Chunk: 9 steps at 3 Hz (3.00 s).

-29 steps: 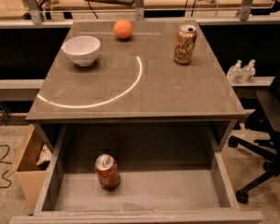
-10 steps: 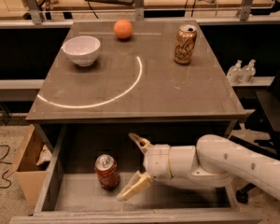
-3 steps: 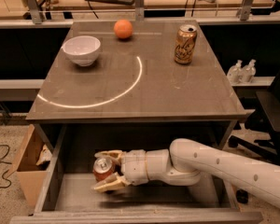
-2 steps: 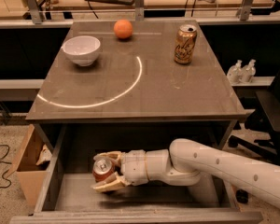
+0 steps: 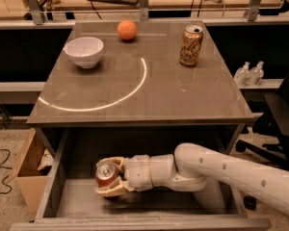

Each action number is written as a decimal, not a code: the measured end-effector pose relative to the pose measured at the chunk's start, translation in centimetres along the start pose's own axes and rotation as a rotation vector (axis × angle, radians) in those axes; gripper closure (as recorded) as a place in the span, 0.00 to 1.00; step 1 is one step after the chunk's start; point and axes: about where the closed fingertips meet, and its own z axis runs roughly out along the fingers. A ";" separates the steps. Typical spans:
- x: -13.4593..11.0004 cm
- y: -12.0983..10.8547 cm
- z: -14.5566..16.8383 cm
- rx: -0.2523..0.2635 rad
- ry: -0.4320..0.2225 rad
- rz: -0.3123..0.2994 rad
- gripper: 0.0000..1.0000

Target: Pick coke can from top drawer and place on counter

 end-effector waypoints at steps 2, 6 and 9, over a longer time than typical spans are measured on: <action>-1.3 0.5 -0.8 0.005 0.009 0.008 1.00; -17.8 1.5 -9.6 -0.051 0.007 -0.004 1.00; -30.6 -5.2 -14.0 0.058 0.156 -0.042 1.00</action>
Offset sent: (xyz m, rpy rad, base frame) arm -0.0121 -0.0165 0.0349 -0.0224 0.0177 -0.0263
